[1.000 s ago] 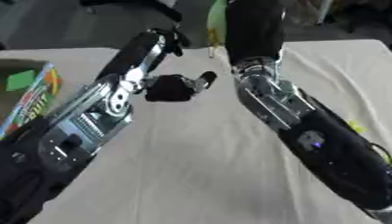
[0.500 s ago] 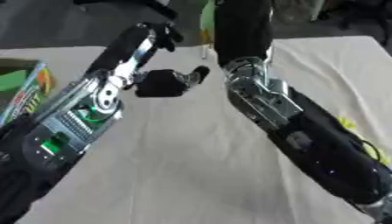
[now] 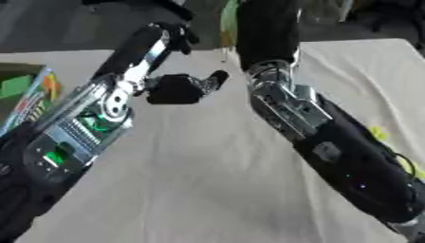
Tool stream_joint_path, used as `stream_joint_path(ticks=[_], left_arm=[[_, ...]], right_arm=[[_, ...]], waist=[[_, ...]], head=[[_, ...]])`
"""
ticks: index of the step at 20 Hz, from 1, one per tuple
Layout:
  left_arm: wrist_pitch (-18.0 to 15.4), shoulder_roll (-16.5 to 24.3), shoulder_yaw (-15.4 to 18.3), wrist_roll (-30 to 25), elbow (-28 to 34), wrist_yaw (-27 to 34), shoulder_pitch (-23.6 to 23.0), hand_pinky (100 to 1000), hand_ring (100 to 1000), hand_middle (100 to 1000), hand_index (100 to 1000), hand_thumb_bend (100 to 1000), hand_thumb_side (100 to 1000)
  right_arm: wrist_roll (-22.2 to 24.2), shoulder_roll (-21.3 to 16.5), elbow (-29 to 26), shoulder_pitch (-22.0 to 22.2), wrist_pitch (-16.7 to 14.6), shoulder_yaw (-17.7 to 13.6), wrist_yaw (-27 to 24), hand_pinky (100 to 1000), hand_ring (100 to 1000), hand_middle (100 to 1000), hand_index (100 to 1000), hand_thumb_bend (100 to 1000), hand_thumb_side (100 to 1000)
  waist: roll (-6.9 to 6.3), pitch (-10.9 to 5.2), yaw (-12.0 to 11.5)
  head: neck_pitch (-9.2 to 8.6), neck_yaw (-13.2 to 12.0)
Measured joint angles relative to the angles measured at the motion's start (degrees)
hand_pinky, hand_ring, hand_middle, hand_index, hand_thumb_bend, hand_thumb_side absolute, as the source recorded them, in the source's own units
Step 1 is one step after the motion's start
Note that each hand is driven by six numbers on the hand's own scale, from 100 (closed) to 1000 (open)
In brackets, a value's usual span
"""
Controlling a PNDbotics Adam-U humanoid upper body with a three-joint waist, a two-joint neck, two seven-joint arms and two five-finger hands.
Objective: Pick up the objects with one hand, pass them to the other hand, and then place them into the box on the other side of the table.
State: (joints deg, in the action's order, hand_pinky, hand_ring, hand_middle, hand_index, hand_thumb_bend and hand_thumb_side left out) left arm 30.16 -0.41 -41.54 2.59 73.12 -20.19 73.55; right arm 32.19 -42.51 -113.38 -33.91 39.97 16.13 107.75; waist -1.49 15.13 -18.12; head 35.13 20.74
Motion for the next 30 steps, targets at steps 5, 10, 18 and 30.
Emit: stream_joint_path(ticks=[5,10,18,30], left_arm=[[0.09,0.69,-0.09,-0.10,0.02,0.00,-0.04,848,779,633,791,501,469],[0.28,1.43,-0.30,-0.29,0.43,0.25,-0.04,849,779,632,790,505,465],[0.35,1.82,-0.30,-0.33,0.71,0.39,-0.29,851,780,629,790,505,463],[0.45,1.90,-0.31,-0.41,1.06,0.44,-0.48,852,781,629,790,501,469]], right_arm=[[-0.05,0.01,0.00,0.69,0.05,-0.22,-0.47,699,487,397,495,100,100],[-0.03,0.29,0.00,1.20,0.03,-0.97,-1.34,697,482,396,496,100,100],[-0.49,0.45,0.00,1.69,0.49,-1.61,-3.27,698,480,396,498,100,100],[-3.50,1.22,0.00,2.50,3.50,-3.44,-14.26,692,466,391,502,100,100]], waist=[[0.04,0.00,0.02],[0.04,-0.01,0.18],[0.09,-0.03,0.37],[0.03,-0.12,0.49]], head=[[0.04,-0.05],[-0.08,-0.49],[-0.11,0.56],[1.04,-1.21]])
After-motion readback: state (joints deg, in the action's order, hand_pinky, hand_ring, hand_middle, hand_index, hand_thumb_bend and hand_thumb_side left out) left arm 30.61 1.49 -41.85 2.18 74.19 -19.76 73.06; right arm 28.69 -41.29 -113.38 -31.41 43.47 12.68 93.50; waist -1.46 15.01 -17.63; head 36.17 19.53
